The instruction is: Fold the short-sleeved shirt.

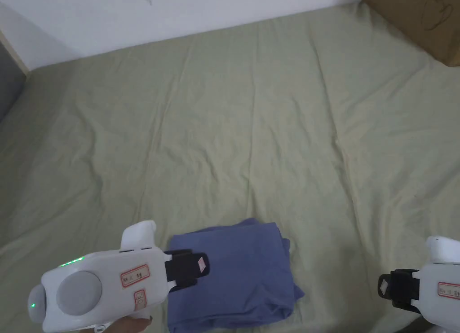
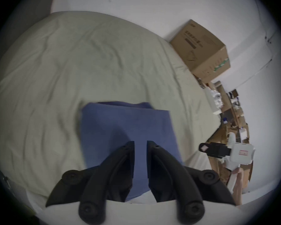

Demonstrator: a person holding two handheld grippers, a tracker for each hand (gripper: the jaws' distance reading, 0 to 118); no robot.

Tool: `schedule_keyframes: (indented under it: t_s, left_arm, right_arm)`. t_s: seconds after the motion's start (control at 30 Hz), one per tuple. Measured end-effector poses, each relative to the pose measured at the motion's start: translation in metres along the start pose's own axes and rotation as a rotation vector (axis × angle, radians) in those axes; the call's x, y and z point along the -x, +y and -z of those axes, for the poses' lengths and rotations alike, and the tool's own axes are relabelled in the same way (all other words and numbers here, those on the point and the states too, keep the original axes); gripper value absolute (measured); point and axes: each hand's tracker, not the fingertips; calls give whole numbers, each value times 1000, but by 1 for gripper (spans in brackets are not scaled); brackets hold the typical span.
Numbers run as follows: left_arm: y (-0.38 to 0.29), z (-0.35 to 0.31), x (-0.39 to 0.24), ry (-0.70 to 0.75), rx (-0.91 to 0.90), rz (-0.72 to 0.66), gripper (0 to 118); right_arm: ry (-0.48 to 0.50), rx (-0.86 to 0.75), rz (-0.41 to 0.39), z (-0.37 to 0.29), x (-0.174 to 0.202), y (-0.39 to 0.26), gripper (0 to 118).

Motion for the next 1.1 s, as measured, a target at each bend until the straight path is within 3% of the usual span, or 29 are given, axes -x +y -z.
schedule_keyframes:
  t_s: [0.03,0.1,0.23,0.5,0.67,0.8,0.9,0.93,1.03,1.07,1.1]
  left_arm:
    - [-3,2,2,14,-5,-4,6]
    - [-7,10,0,-1,2,-6,6]
    - [-14,45,-22,-164,62,-32,6]
    - [-41,110,-107,-271,260,168,5]
    - [-51,115,-112,-285,274,172,5]
    - [-35,70,-88,-345,151,97,5]
    - [-20,23,-46,-350,37,-17,5]
    - [-18,10,-32,-337,6,-53,5]
    - [-15,-28,24,-276,-70,-146,8]
    - [-16,-35,39,-246,-77,-168,12]
    - [-19,-42,55,-208,-90,-189,23]
  right_arm:
    - [2,4,-4,1,2,0,6]
    - [9,9,-19,3,5,0,6]
    - [13,17,-36,4,6,-1,6]
    - [-18,10,-55,-1,1,-4,6]
    - [-31,8,-69,-8,5,-2,6]
    - [-19,6,-91,-8,7,-1,6]
    - [13,12,-173,-9,9,-4,6]
    - [24,17,-200,-3,29,3,6]
    - [71,44,-285,5,43,-1,6]
    - [76,49,-303,39,93,16,6]
    - [91,57,-334,49,106,16,6]
